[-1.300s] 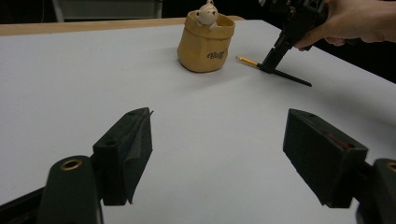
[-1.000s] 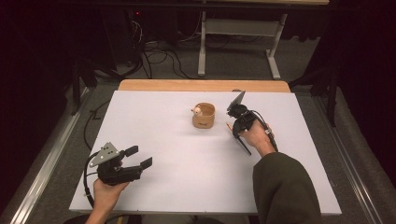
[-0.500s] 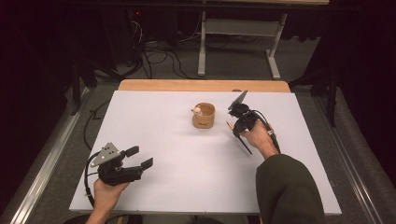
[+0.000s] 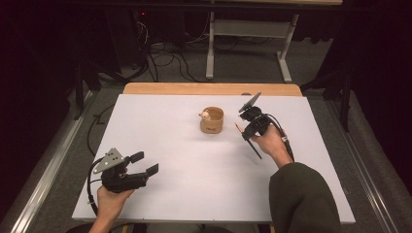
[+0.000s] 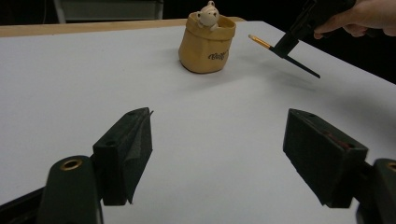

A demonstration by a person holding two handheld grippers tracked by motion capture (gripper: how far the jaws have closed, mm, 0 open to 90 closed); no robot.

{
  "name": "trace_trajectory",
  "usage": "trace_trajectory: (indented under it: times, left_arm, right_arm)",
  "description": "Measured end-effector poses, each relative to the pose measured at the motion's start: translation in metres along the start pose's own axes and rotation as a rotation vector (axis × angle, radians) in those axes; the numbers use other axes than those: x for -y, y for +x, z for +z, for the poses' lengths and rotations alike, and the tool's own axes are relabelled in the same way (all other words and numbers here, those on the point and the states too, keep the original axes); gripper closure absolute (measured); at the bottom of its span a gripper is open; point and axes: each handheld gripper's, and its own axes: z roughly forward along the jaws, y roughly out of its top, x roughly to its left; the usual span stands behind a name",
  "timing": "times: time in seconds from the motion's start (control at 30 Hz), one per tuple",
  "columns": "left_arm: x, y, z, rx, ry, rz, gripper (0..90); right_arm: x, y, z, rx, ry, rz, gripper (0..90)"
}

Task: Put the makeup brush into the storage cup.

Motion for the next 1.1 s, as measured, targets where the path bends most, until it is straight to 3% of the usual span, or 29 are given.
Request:
trace_trajectory:
  times: [0.27, 0.37, 1.1]
  left_arm:
    - [0.000, -0.001, 0.001, 0.002, 0.002, 0.001, 24.3]
    - [0.000, 0.000, 0.000, 0.001, -0.001, 0.001, 24.3]
    - [0.000, -0.001, 0.001, 0.002, 0.005, 0.003, 24.3]
  right_arm:
    - [0.003, 0.001, -0.005, -0.003, -0.019, 0.007, 85.4]
    - [0.004, 0.000, -0.005, -0.009, -0.040, -0.008, 85.4]
    - [0.017, -0.001, -0.016, -0.034, -0.145, 0.011, 85.4]
